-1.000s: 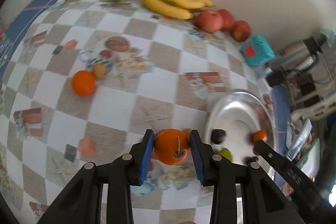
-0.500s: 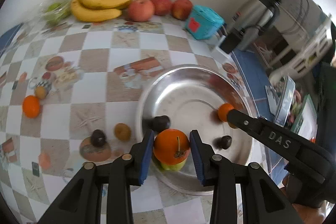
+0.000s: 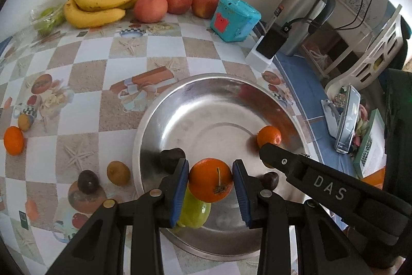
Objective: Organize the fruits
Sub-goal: 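Carry the orange and kiwi over the steel basin with both tools, then open both tools to drop the orange and kiwi into the basin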
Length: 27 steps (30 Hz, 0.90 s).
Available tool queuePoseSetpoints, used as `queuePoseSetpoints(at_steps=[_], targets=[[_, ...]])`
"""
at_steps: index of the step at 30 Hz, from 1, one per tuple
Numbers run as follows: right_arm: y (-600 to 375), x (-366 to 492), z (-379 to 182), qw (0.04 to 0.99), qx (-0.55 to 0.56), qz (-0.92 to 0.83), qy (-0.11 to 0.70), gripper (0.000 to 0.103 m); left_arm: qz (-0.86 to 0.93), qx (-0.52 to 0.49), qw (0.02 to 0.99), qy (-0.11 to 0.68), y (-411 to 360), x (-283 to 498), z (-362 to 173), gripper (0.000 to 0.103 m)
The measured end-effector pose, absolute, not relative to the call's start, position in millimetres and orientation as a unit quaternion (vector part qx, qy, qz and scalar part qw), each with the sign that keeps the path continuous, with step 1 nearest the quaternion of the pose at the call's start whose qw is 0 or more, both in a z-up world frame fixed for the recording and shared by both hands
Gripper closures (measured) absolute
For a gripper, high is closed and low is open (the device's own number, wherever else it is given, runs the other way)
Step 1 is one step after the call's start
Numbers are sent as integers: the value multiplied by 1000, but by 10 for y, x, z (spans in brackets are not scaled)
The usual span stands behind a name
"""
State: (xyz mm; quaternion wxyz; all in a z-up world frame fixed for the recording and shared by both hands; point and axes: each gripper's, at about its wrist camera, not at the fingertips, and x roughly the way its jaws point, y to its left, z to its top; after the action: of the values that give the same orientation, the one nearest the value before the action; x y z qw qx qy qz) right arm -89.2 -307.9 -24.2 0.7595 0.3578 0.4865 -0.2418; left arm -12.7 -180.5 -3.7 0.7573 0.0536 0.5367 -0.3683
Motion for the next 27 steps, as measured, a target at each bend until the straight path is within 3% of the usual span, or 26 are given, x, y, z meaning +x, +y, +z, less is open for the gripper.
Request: queuePoseSetpoints(at_steps=[27], targets=[[-3091, -865, -210, 767, 350, -248, 477, 75, -384, 57, 755, 528, -1879, -117, -65, 64]])
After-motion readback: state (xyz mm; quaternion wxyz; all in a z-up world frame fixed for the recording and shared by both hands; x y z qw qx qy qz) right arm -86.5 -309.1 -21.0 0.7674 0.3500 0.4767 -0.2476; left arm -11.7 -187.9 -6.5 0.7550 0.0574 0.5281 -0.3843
